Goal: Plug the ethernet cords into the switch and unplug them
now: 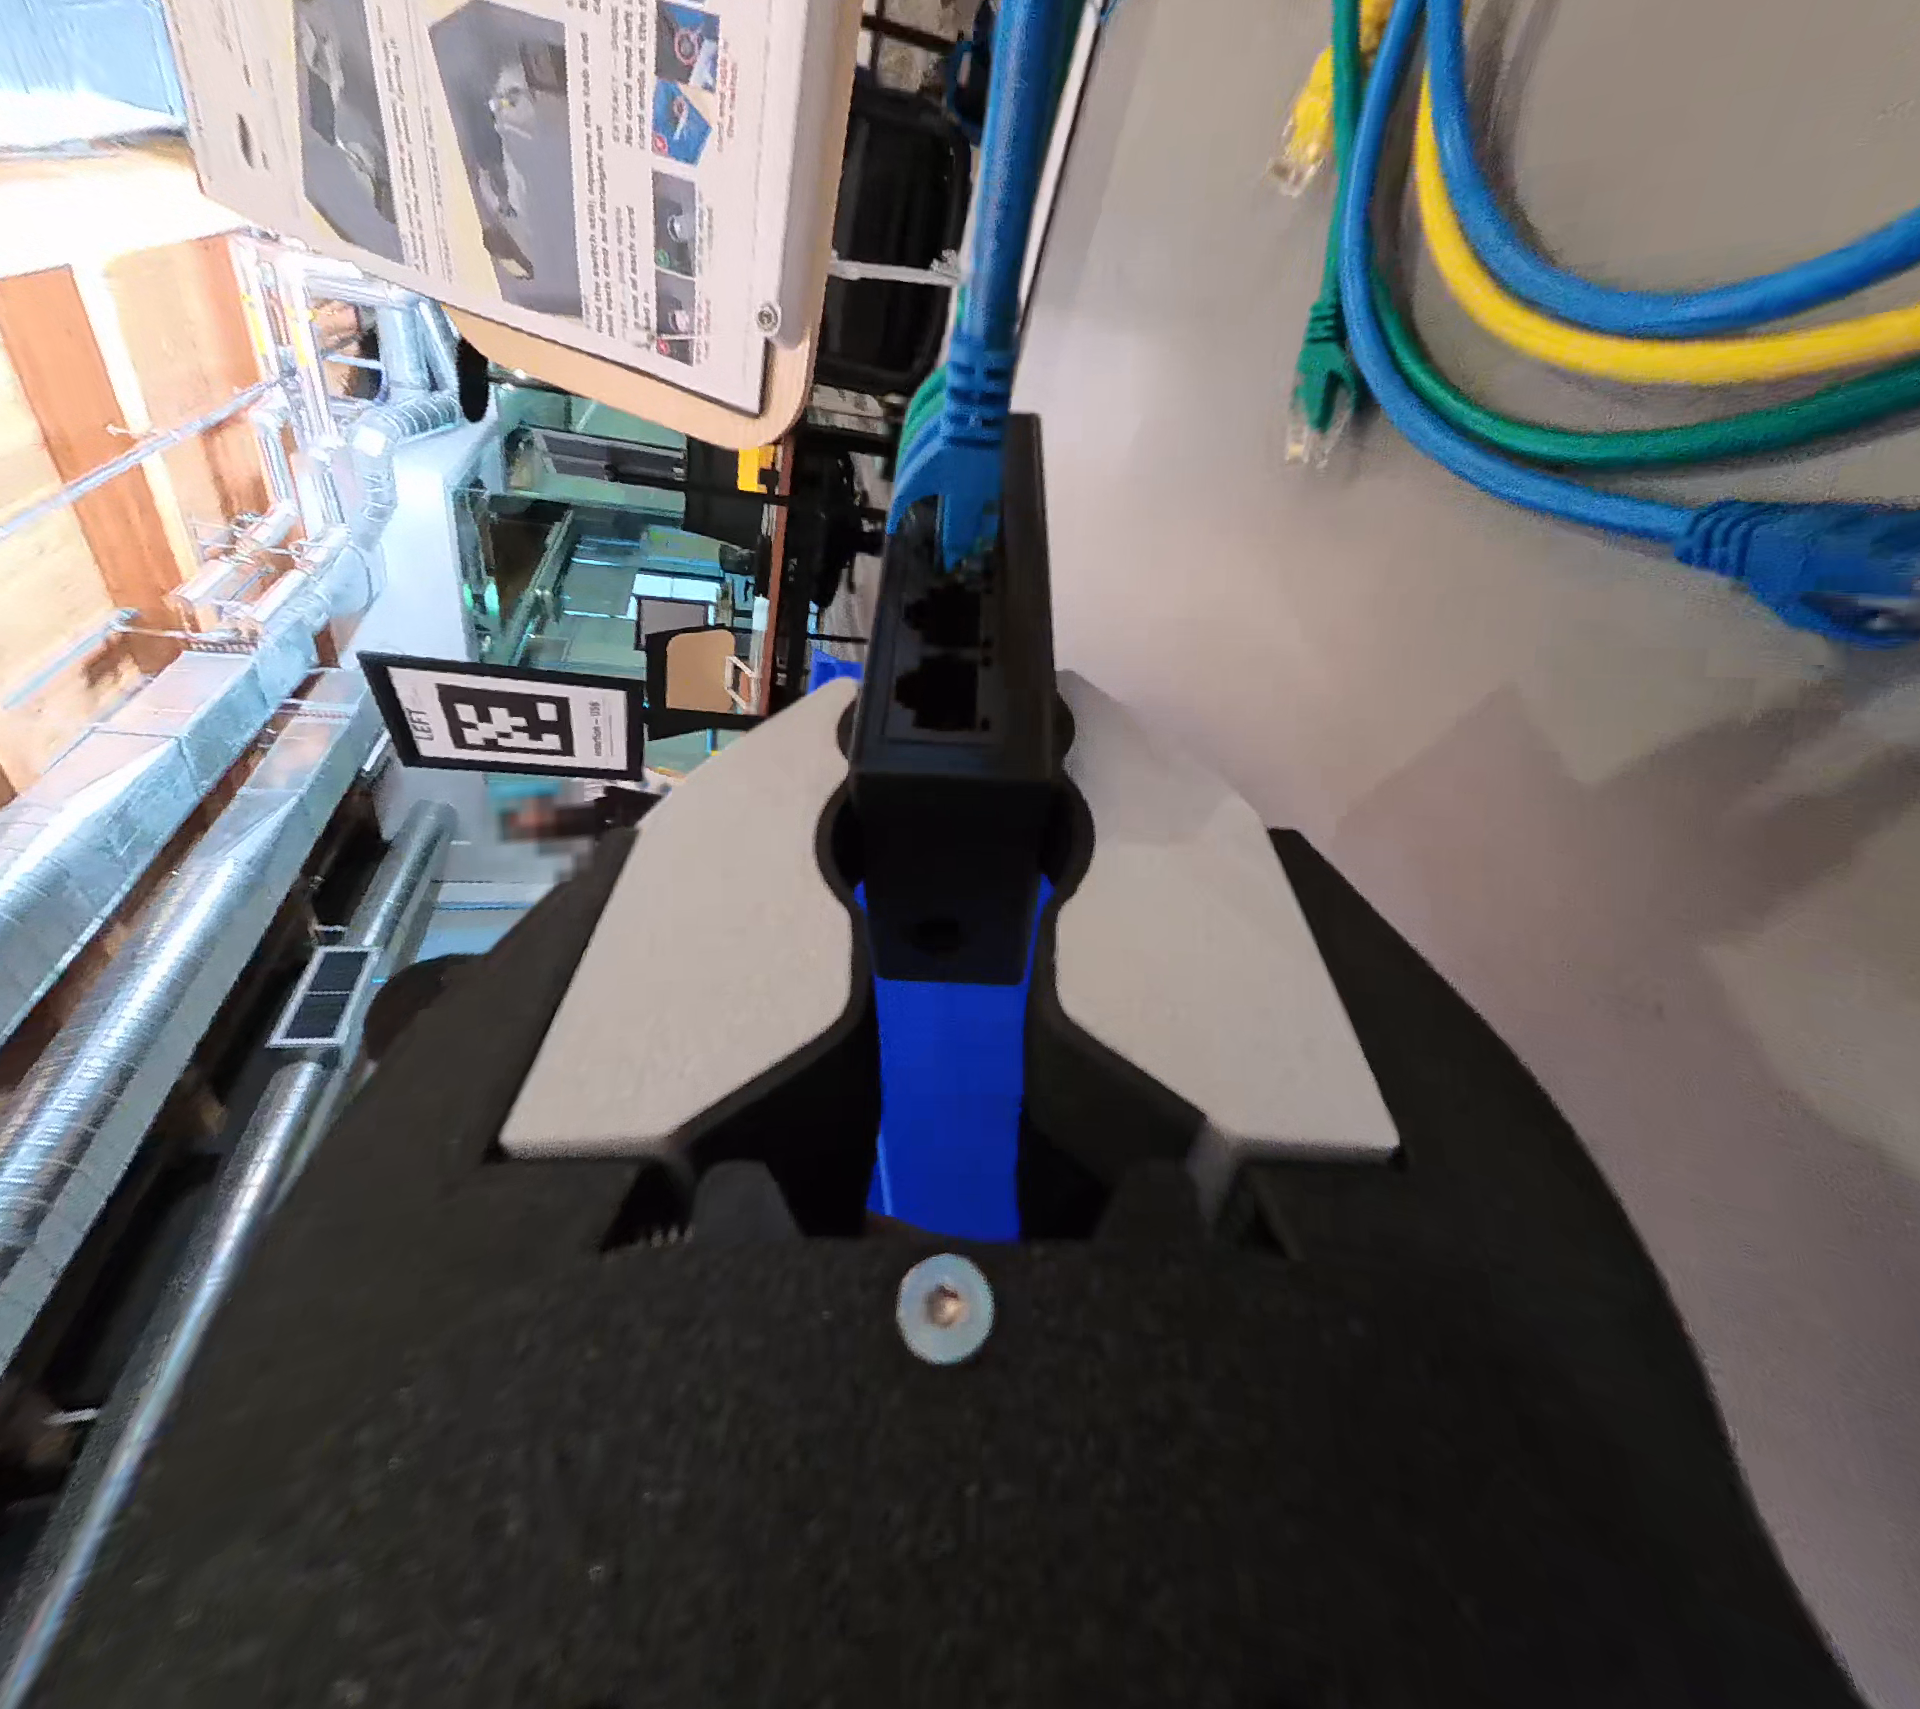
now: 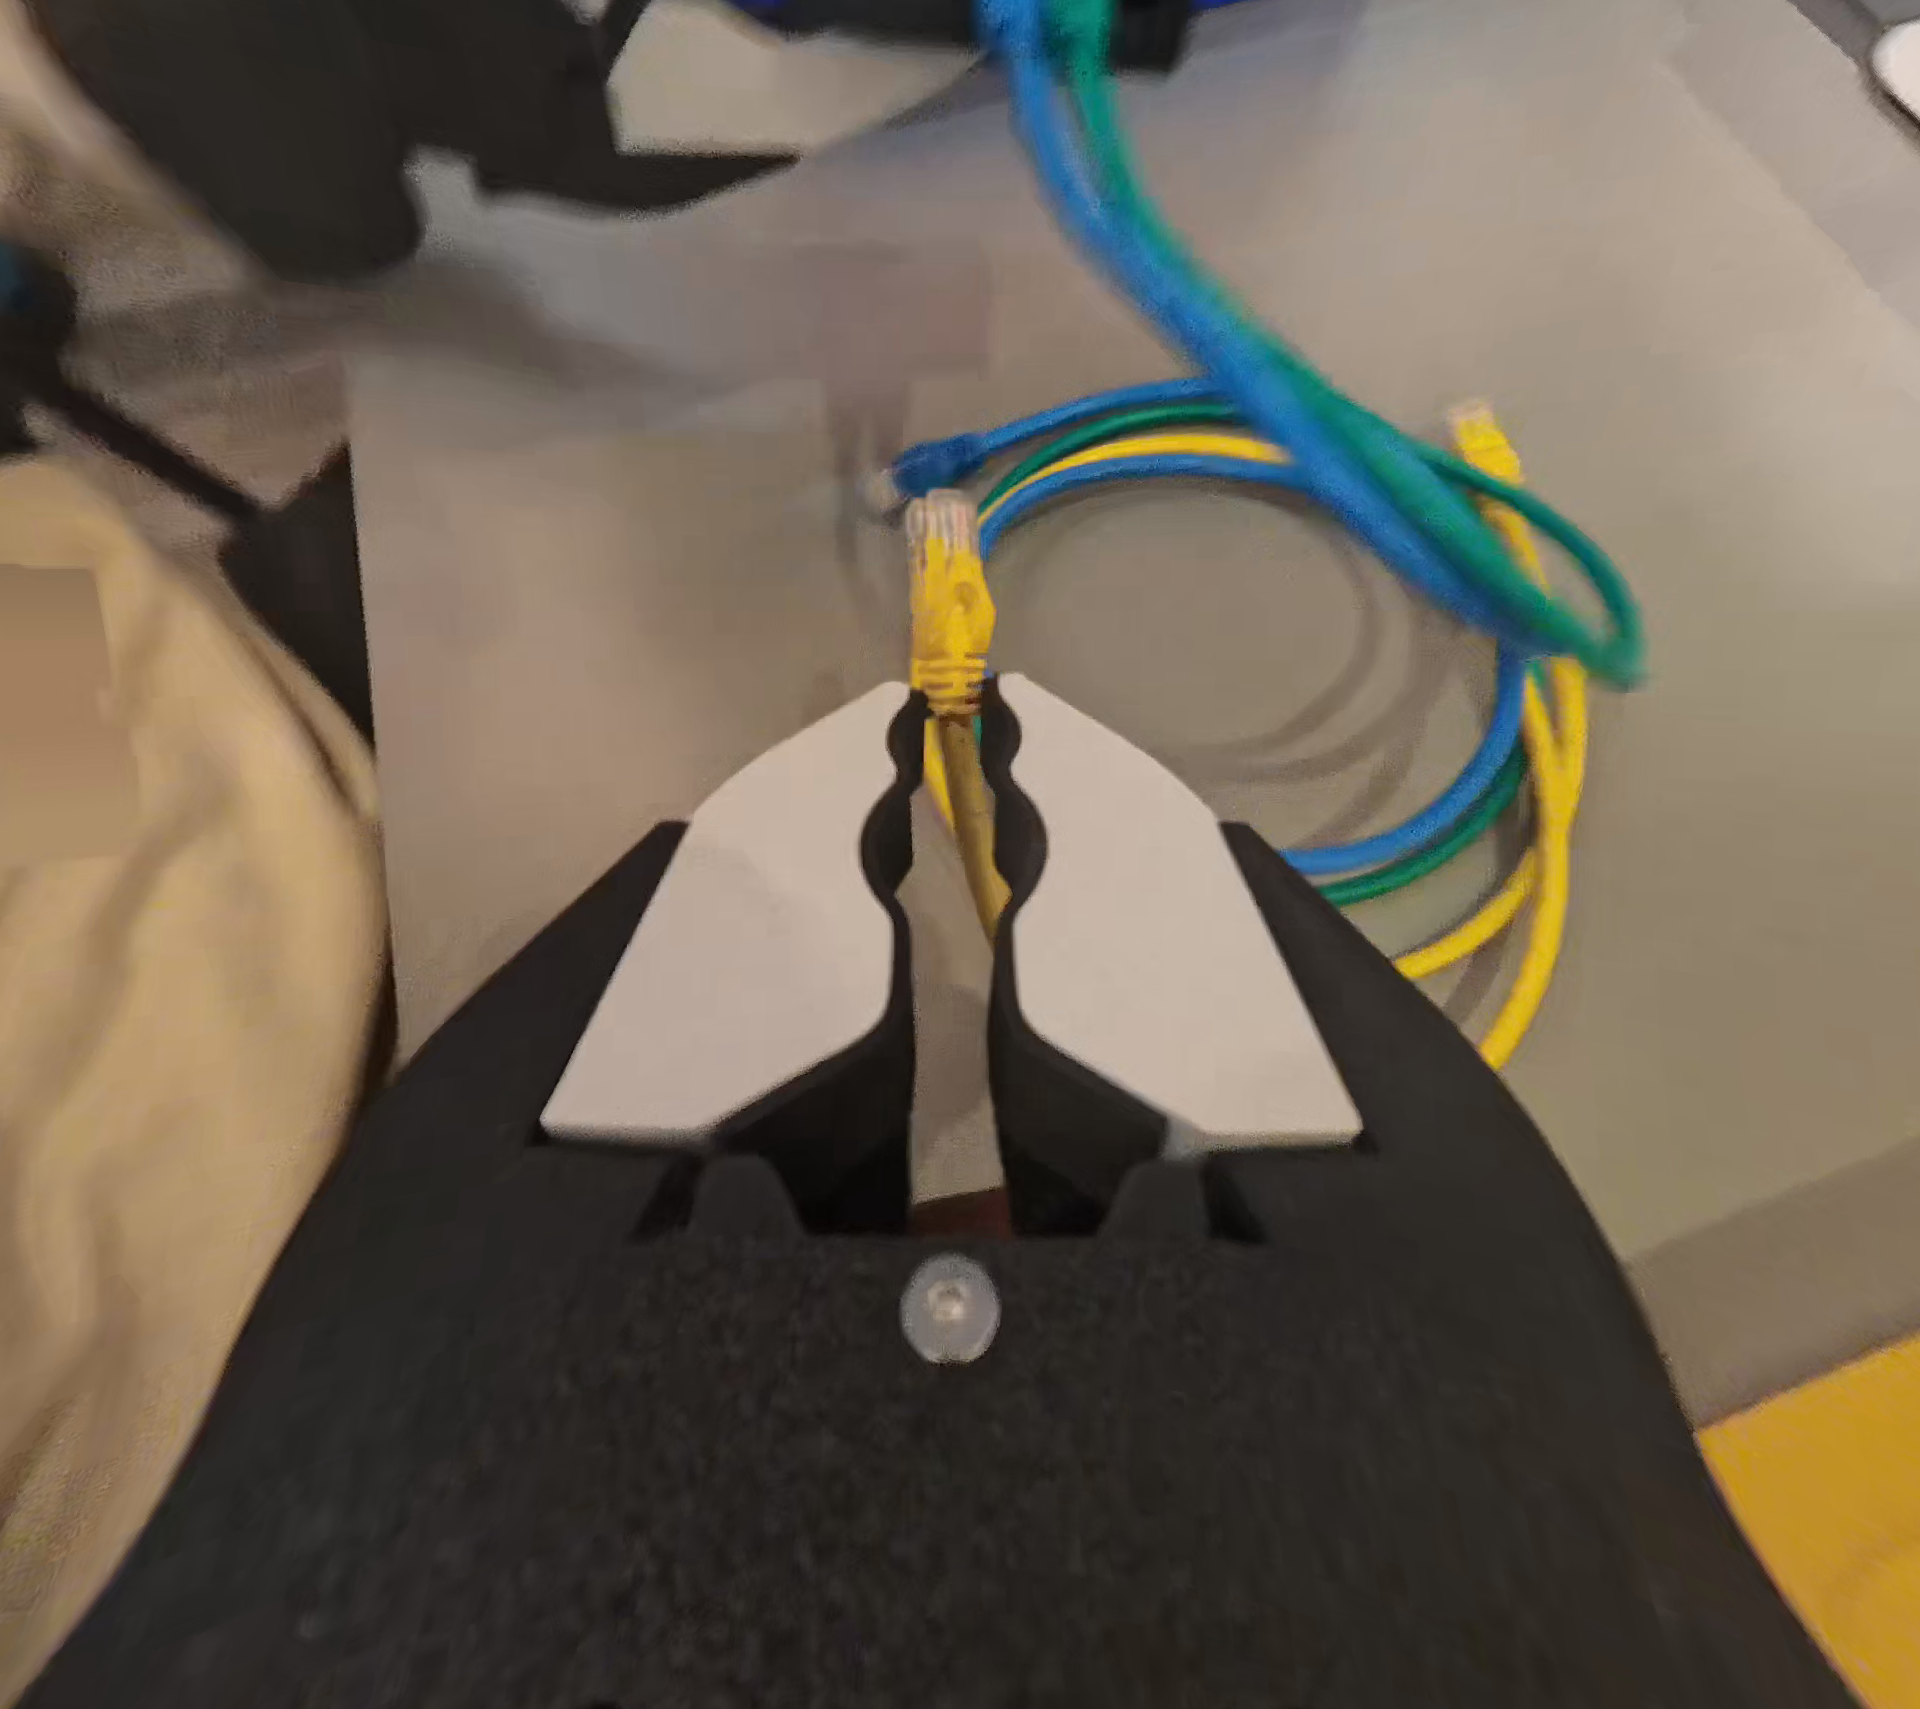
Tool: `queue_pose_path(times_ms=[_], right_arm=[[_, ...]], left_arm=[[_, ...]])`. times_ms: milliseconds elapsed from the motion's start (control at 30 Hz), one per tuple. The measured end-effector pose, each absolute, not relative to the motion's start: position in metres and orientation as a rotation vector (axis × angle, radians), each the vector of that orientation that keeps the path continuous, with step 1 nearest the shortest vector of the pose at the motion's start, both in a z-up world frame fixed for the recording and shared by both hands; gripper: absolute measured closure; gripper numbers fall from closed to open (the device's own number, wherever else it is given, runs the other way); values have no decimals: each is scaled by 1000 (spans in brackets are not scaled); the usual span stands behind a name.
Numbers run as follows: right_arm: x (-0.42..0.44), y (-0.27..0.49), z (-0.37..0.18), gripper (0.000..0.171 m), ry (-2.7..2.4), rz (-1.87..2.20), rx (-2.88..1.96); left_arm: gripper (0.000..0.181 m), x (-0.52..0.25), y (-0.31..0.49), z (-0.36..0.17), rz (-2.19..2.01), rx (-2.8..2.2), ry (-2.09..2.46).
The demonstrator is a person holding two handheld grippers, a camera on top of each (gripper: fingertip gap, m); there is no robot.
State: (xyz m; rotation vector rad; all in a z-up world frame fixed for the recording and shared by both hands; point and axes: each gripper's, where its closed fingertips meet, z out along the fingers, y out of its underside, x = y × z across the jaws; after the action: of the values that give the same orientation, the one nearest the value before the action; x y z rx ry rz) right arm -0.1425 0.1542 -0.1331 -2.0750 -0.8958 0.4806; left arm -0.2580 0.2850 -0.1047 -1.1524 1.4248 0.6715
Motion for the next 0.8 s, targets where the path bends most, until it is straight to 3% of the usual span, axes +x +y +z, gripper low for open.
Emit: queue_pose_path(times_ms=[100, 267, 433, 600, 800], right_arm=[[-143, 150, -157, 160, -1029, 340, -2097], [-151, 149, -161, 145, -1096, 284, -2090], [-122, 153, -140, 148, -944, 239, -2092], [-122, 155, -177, 144, -1101, 51, -2154], [-124, 168, -210, 140, -1246, 51, -2250]], left_arm=[[152, -258, 287, -105, 656, -1157, 1418], [152, -268, 292, -107, 644, -1202, 1409], [152, -303, 314, -58, 588, -1299, 1229], [152, -336, 320, -15, 611, -1310, 1105], [152, -347, 323, -29, 668, -1339, 1137]])
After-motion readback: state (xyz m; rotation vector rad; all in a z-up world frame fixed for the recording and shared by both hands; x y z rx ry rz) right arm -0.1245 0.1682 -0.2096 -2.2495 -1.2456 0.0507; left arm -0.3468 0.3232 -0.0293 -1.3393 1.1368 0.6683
